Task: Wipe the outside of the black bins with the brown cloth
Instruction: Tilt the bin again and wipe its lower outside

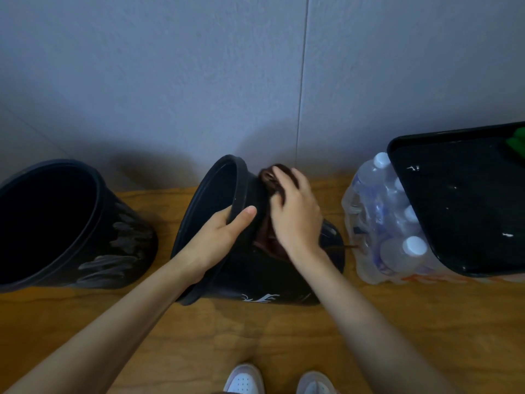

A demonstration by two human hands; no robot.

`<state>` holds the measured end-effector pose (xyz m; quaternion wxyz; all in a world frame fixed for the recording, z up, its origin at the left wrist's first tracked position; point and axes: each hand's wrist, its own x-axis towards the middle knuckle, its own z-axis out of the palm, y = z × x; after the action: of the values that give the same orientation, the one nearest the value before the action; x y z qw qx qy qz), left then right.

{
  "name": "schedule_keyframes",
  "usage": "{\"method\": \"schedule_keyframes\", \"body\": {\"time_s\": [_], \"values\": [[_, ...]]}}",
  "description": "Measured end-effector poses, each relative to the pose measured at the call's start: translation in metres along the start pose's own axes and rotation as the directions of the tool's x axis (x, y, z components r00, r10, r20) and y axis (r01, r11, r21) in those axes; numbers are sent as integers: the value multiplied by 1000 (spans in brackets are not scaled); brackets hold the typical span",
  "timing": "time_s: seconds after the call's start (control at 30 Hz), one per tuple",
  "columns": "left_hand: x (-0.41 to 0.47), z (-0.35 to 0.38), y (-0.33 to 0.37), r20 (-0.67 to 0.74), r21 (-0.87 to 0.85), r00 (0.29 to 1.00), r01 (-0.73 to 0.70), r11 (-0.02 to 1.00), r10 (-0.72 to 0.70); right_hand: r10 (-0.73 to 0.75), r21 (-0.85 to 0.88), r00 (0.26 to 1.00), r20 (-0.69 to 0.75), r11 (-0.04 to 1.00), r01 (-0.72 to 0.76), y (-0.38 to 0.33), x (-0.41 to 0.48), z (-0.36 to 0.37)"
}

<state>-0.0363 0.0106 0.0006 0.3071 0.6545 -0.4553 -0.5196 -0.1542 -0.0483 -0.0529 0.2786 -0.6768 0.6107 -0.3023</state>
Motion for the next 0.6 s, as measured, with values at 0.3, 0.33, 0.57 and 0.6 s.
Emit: {"method": "schedule_keyframes", "body": {"time_s": [0.3,0.33,0.57,0.6], "values": [[-6,-10,-8,8,-91,1000,2,996,-1,218,-200,970,104,960,-194,62,18,2],[-7,-9,-9,20,-114,1000,-9,993,12,301,-246,947,114,932,-267,84,16,-2],[-7,-1,-4,112,-131,993,-32,991,47,444,-264,892,81,873,-410,114,8,-10],[-7,-3,-5,100,-131,994,-35,991,49,414,-233,906,84,892,-386,104,10,-8]]}}
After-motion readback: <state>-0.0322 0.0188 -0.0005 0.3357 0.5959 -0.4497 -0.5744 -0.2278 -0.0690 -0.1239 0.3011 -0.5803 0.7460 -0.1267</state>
